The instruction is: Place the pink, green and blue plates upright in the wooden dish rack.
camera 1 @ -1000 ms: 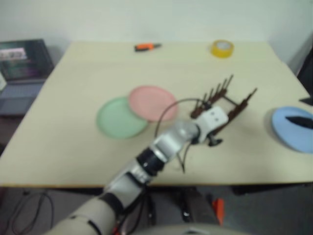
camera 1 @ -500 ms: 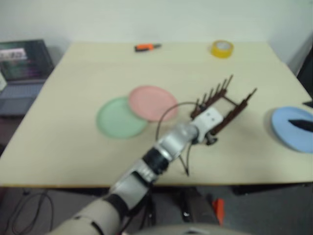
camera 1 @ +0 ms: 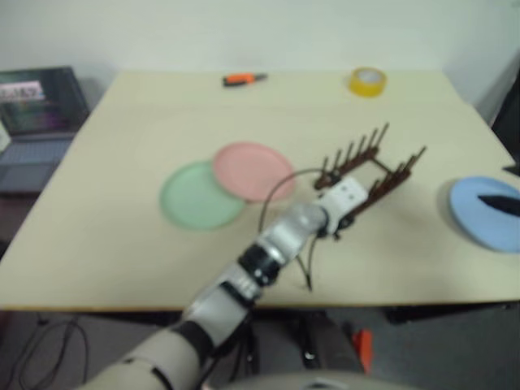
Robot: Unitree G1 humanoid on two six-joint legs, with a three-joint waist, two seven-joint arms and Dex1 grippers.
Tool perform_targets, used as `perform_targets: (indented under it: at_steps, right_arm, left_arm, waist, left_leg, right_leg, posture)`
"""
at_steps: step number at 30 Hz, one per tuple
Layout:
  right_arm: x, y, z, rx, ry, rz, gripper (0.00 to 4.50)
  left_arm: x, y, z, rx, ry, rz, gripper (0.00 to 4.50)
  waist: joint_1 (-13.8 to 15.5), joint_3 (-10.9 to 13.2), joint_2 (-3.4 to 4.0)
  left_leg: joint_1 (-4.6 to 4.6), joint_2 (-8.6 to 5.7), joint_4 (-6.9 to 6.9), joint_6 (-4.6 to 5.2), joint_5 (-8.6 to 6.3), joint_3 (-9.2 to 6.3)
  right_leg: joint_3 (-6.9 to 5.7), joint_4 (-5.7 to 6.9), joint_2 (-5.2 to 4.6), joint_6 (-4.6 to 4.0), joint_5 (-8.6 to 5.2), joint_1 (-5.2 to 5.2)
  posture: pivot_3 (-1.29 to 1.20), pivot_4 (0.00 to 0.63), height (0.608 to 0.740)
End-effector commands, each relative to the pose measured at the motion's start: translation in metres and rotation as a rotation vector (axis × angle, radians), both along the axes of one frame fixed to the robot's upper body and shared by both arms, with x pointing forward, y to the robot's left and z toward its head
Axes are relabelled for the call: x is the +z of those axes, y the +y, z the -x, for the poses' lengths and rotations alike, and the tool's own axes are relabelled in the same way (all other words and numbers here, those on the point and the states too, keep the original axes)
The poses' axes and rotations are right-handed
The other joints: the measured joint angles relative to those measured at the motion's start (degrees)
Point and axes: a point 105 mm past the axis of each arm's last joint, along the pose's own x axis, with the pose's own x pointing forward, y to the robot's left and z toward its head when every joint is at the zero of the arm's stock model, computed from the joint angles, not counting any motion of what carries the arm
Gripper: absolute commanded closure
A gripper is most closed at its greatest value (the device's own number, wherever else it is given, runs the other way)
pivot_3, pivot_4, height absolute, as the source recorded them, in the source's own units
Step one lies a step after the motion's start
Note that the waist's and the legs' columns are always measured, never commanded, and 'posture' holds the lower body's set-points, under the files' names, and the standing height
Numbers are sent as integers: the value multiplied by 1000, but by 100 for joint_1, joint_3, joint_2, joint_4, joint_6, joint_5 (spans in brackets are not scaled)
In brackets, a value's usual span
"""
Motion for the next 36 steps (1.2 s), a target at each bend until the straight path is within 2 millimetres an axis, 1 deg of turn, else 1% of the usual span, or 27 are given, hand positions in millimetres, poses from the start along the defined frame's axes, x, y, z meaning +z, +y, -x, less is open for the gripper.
perform_targets:
  at_steps: [1,7,10,13,19,21,24,30,36]
  right_arm:
    - [11,8,-1,28,-49,13,0]
    - [10,6,-1,17,-54,11,0]
    - [9,5,-1,14,-57,10,0]
    - [8,6,-1,15,-57,9,0]
    - [7,5,-1,11,-57,13,0]
    - [5,7,-1,13,-56,8,0]
    - [3,9,-1,12,-55,5,0]
    - [5,7,0,4,-61,8,0]
    - [3,7,2,-1,-65,6,0]
  left_arm:
    - [5,-11,0,-4,-18,-14,3541]
    - [9,-1,-8,-6,-46,-24,3538]
    - [15,11,-14,-31,-72,-26,3538]
    - [22,18,-15,-78,-95,-26,3538]
    - [27,36,-1,-249,-94,-56,3538]
    - [27,41,9,-339,-79,-47,3538]
    - [28,40,23,-435,-53,-26,3538]
    - [28,40,29,-511,-51,-24,3538]
    - [27,46,27,-541,-59,-49,3538]
  waist:
    - [0,0,0]
    - [0,0,0]
    - [-1,0,0]
    - [-14,0,0]
    - [-9,-2,5]
    - [10,-6,12]
    - [29,-10,19]
    - [36,-9,17]
    - [19,-9,17]
  left_leg:
    - [0,0,0,0,0,0]
    - [-1,0,0,0,0,0]
    - [-1,-1,-2,0,0,0]
    - [-2,1,-8,-1,0,0]
    - [-8,14,-15,-1,-1,0]
    - [-10,17,-15,-1,-1,1]
    - [-13,22,-15,-1,-1,1]
    - [-16,20,-10,0,-1,0]
    - [-13,20,-12,0,-1,-1]
  right_leg:
    - [0,0,0,0,0,0]
    - [1,-2,0,0,0,0]
    - [0,-2,0,0,0,-1]
    - [0,-2,2,-3,-2,-5]
    - [-2,-1,3,-7,-9,-10]
    - [-2,-2,0,-3,-11,-10]
    - [-1,-4,-4,0,-13,-10]
    - [-1,-3,-10,3,-13,-10]
    - [-2,0,-3,1,-14,-11]
  posture:
    - [0,150,740]
    - [0,150,740]
    - [0,150,740]
    - [0,150,740]
    - [0,150,740]
    - [0,150,740]
    - [0,150,740]
    - [0,150,740]
    - [0,150,740]
